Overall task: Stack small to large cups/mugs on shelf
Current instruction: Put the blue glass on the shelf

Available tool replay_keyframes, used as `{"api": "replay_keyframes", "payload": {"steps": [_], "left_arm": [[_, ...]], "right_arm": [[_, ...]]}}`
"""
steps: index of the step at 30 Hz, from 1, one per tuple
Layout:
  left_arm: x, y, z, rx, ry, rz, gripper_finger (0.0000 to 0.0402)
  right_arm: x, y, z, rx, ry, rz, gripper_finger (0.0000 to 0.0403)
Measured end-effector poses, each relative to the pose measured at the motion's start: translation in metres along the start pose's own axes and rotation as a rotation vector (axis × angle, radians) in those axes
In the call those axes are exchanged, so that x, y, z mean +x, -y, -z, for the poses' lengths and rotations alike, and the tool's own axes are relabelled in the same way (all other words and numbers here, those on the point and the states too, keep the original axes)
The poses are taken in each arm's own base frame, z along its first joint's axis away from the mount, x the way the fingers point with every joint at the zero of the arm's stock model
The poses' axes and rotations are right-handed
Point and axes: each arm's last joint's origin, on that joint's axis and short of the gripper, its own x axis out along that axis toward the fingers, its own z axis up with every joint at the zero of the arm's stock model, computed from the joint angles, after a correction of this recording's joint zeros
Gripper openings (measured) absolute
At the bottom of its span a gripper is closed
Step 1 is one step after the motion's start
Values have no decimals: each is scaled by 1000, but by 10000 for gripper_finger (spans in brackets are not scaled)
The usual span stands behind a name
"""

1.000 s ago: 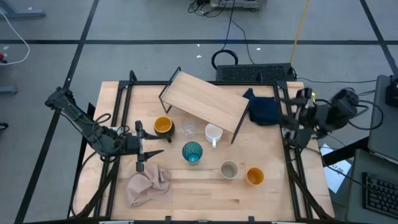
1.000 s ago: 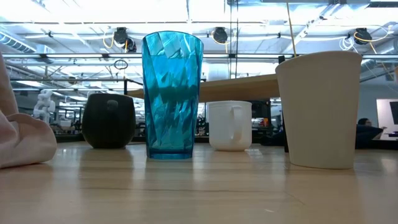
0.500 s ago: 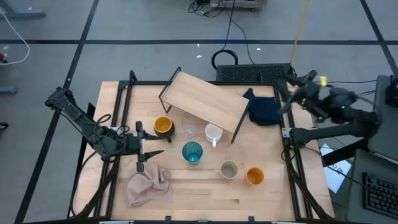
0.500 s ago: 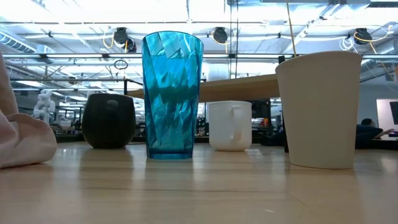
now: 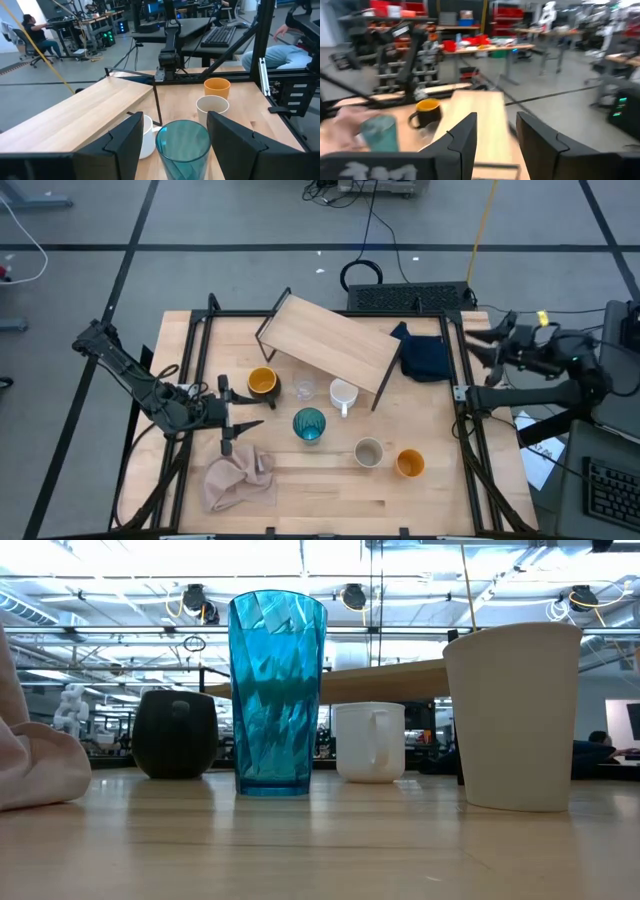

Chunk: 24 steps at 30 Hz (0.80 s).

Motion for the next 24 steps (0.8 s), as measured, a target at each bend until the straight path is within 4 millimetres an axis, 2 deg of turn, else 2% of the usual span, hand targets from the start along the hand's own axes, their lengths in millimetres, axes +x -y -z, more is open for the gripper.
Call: {"api": "replay_keyframes", "payload": {"steps": [4,11,15,20,24], "left_arm": [[0,0,0,-15,3,-4,218],[0,0,-1,-37,5,-5,218],[0,0,-1,-45,5,-5,218],[0,0,-1,-43,6,-6,218],[1,-1,-1,-40,6,-11,218]], "right_arm": [[10,-6,22,24,43,-95,127],[42,-24,54,22,155,-286,127],[61,-33,71,0,193,-336,127],[74,-38,80,10,258,-354,128],[82,-45,84,14,354,-486,128]]}}
